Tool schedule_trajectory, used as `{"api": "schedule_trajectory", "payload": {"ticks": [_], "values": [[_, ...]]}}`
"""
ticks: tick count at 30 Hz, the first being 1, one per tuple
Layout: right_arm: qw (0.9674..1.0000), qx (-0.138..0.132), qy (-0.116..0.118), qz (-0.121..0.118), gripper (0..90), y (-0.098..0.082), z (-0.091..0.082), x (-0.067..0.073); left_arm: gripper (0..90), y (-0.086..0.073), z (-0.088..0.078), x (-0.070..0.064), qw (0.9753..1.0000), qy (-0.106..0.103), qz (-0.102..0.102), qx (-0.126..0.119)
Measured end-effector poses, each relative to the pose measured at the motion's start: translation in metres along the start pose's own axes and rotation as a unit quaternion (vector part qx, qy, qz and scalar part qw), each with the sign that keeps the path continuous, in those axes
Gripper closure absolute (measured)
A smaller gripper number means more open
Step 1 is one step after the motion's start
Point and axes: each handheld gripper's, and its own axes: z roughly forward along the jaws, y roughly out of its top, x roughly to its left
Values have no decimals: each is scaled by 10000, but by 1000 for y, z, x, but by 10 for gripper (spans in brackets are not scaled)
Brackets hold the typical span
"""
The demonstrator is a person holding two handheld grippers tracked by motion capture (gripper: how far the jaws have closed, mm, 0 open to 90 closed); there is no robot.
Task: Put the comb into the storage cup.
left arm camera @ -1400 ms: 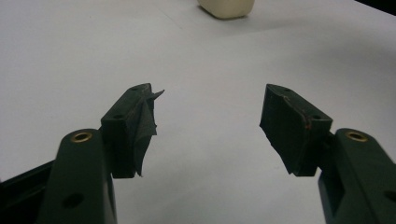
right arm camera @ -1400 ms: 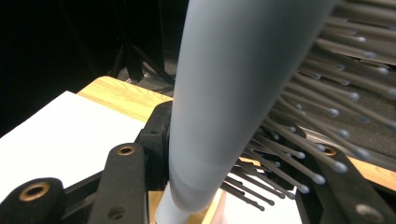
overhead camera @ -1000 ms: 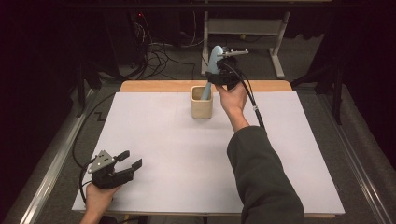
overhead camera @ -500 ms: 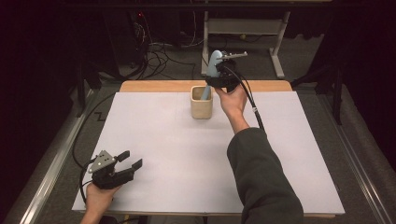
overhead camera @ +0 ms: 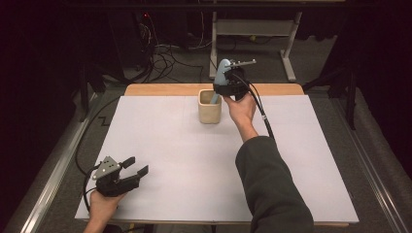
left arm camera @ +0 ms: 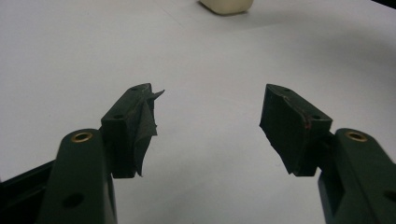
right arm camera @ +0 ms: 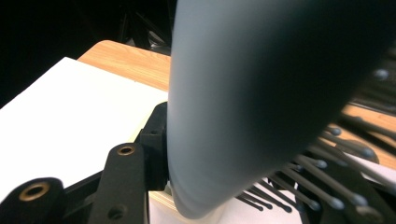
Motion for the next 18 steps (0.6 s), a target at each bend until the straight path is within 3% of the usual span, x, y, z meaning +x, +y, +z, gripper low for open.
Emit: {"api": "schedule_trajectory", "payload": {"ticks": [18], "values": [[9997,222,34,-10,529,-9,11,0,357,0,0,0,10000,-4,-11,-12]]}}
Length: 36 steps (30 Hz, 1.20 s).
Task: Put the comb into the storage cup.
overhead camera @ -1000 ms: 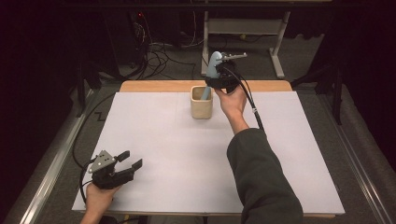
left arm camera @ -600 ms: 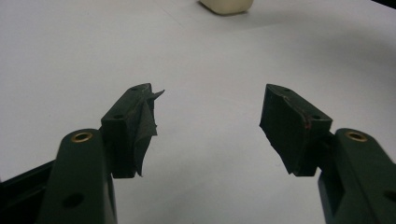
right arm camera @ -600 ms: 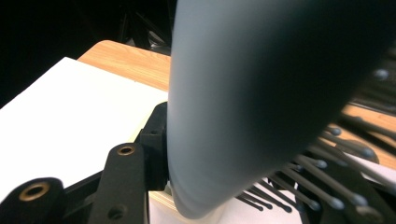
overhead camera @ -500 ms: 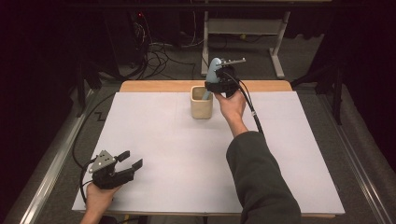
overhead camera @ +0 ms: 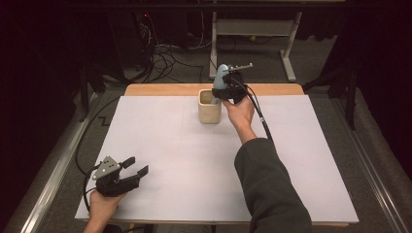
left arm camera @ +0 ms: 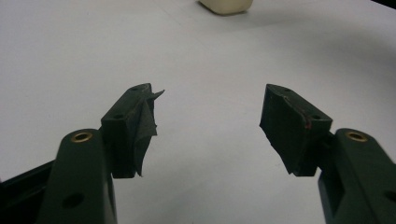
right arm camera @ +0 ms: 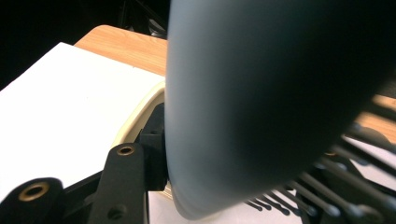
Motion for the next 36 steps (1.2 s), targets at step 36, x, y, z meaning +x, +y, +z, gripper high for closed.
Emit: {"api": "schedule_trajectory", "payload": {"ticks": [36], "values": [[9998,91,137,73,431,-6,9,4,357,0,0,0,10000,-11,-12,25]]}}
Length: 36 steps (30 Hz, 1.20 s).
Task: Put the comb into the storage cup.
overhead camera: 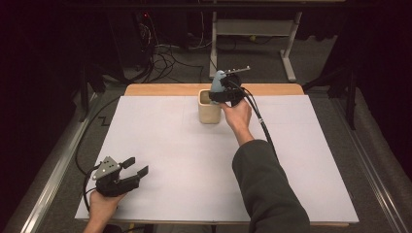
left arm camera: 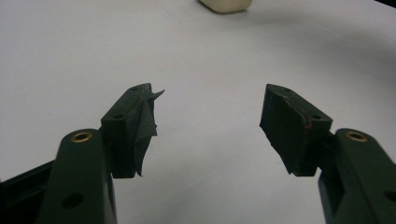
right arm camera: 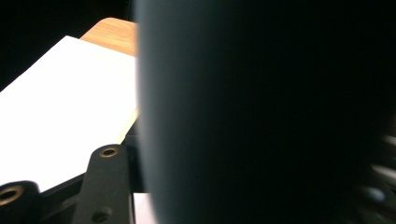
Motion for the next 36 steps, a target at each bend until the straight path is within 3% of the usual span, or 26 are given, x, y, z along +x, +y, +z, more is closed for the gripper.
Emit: {"api": "schedule_trajectory", "payload": {"ticks": [17,36], "values": [[9999,-107,83,39,323,-7,-2,-8,357,-1,0,0,10000,-6,22,46],[9999,-54,150,46,288,-17,-11,-14,356,-1,0,0,10000,5,14,47]]}}
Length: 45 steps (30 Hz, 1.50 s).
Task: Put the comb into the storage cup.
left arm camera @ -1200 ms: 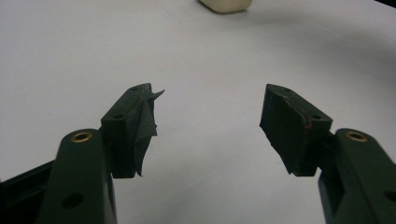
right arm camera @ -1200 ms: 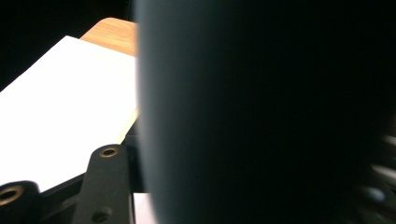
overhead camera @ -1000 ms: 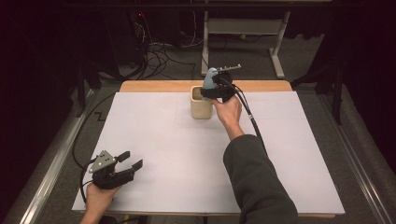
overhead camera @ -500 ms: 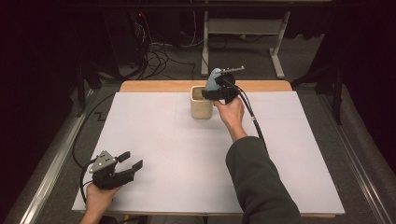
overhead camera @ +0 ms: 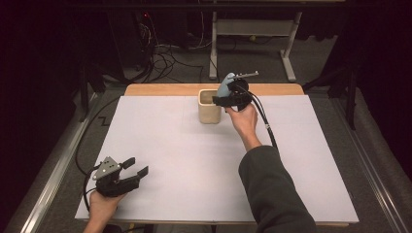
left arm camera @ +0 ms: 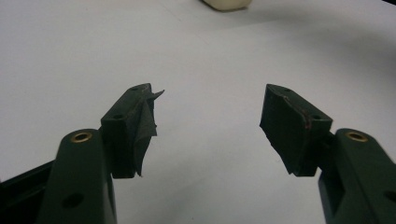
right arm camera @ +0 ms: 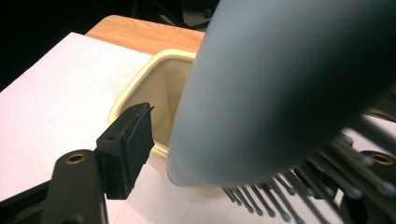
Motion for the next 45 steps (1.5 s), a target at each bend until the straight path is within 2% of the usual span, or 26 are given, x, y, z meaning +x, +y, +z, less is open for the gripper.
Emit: {"api": "schedule_trajectory", "payload": {"ticks": [21,45], "values": [[9998,-2,54,-188,299,-9,-10,0,356,0,0,0,10000,17,7,12],[9993,-187,47,-323,293,-15,-26,-3,356,0,1,0,10000,18,0,22]]}}
